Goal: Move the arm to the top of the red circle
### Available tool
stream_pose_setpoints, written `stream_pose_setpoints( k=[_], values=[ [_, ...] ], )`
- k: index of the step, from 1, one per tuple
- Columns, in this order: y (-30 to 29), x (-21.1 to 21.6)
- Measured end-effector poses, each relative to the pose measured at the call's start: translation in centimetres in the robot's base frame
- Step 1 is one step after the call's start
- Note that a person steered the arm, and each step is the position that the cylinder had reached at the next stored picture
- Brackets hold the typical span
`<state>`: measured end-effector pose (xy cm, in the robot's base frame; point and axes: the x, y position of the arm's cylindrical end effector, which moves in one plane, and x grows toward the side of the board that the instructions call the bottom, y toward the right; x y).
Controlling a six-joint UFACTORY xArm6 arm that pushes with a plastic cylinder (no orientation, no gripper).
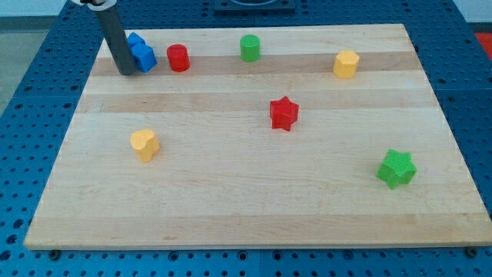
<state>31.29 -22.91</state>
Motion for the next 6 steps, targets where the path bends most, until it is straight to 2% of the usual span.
stream_pose_setpoints(
  k=[1, 2, 4, 6],
  values=[
    [3.9, 2.7],
    [5.4, 2.7],
    [14.2, 1.8],
    [15.6, -6.0]
  ],
)
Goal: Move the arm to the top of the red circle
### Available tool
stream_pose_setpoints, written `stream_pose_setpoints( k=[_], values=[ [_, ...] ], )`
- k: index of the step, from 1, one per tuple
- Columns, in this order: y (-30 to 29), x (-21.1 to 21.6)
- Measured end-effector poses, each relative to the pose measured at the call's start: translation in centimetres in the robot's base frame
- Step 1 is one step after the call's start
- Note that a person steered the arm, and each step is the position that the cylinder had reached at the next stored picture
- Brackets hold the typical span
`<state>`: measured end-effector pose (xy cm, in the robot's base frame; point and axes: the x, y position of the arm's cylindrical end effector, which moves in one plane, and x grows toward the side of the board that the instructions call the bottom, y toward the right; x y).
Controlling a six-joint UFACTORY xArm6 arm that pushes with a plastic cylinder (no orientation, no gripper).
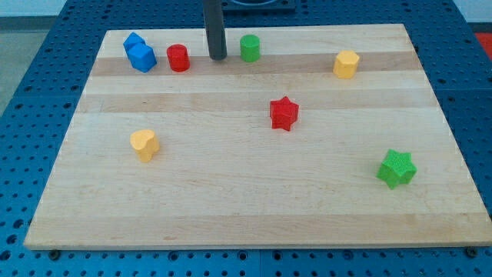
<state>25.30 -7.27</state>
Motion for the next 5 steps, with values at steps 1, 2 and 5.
stream_pose_setpoints(
  k=[1, 2, 5],
  values=[
    [-3.1, -1.8],
    [-5.1, -1.8],
    [-8.3, -1.8]
  ],
)
